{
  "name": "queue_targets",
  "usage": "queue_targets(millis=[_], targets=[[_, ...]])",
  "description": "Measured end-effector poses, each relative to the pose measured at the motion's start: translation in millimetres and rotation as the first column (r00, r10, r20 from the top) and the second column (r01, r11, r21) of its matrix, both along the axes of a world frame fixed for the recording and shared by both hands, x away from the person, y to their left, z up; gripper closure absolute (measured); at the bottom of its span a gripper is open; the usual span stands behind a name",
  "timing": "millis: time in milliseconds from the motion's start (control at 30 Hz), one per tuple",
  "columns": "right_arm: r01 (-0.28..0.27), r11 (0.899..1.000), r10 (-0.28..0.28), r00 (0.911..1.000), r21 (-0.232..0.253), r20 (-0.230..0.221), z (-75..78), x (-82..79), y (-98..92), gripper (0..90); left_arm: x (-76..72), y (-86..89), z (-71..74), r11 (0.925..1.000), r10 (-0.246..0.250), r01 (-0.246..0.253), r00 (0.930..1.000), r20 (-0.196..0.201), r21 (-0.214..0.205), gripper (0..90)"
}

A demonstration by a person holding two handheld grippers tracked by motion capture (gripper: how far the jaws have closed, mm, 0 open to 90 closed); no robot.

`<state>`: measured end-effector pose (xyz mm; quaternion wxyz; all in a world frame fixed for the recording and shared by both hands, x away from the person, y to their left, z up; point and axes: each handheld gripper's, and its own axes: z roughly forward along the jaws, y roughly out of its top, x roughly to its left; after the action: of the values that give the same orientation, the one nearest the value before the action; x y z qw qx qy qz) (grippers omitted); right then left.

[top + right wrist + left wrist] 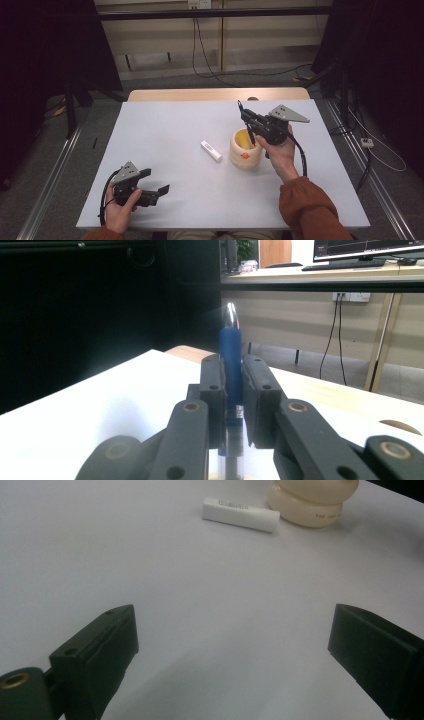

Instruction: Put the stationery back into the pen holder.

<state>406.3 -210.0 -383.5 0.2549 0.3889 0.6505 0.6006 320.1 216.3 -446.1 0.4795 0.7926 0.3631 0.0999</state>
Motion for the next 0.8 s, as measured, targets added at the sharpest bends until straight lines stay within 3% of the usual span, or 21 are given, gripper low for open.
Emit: queue_targets(millis=[800], targets=[[0.004, 1.000, -0.004, 0.9992, 0.000, -0.039, -12.4, -5.0, -6.2, 78.1, 0.0, -0.5, -0.1, 1.0000, -0.007, 0.007, 1.0000, -0.002, 0.000, 5.8]])
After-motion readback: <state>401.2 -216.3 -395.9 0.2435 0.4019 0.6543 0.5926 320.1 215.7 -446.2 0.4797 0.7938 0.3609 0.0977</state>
